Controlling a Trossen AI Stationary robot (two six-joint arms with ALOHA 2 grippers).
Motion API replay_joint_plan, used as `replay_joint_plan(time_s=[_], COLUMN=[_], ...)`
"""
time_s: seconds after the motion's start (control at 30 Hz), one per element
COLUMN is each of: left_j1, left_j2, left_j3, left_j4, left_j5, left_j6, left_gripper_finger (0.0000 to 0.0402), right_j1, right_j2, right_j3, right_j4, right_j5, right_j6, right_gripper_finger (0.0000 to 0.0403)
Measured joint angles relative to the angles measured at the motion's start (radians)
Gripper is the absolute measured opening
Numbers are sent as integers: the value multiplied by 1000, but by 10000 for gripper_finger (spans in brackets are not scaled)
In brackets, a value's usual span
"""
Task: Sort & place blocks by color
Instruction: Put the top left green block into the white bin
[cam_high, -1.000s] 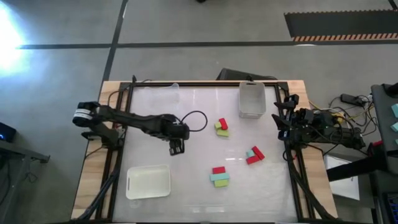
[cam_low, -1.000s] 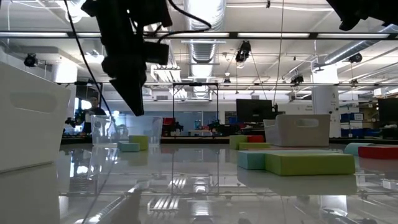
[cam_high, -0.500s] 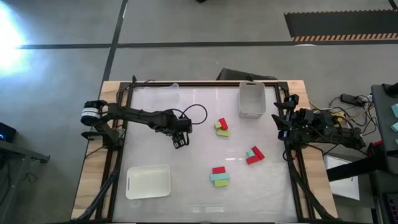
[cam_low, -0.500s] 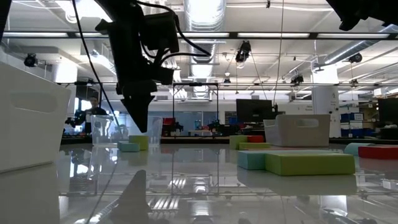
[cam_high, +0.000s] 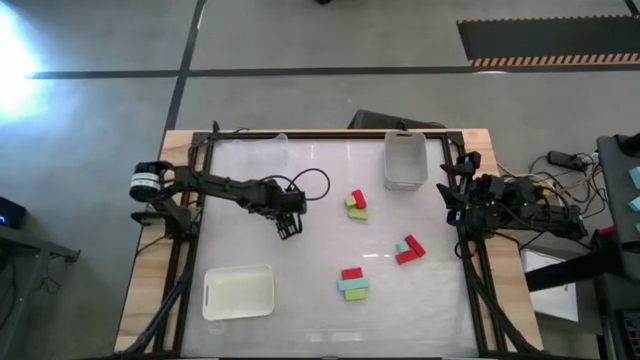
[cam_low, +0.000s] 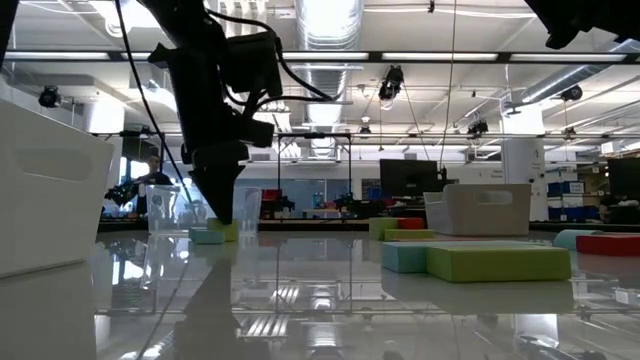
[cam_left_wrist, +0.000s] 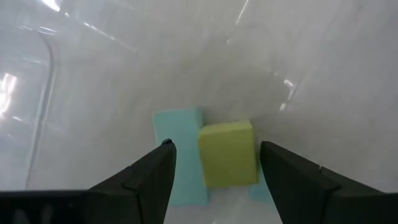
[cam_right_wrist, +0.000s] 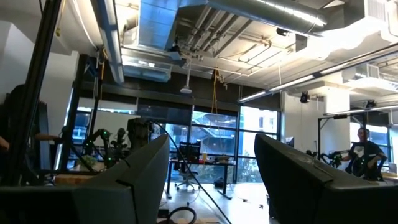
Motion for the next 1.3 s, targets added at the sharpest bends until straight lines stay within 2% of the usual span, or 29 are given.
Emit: replay_joint_plan(time_s=[0.4,0.83,1.1,1.3], left_j1=[-1,-1,-6,-22], left_j2=[13,30,26,-7], left_j3=[-4,-12,-7,48], left_j4=[26,30,19,-3], left_j5=[-11,-12,-12,-16], left_j6=[7,7,31,72], left_gripper_finger=[210,120,119,119], right_j1=[0,0,0,0], right_j2=[0,0,0,0], right_j3=[0,0,0,1], right_j4=[0,1,1,1], right_j5=[0,0,0,0], right_j6=[0,0,0,0], right_gripper_finger=[226,226,226,226])
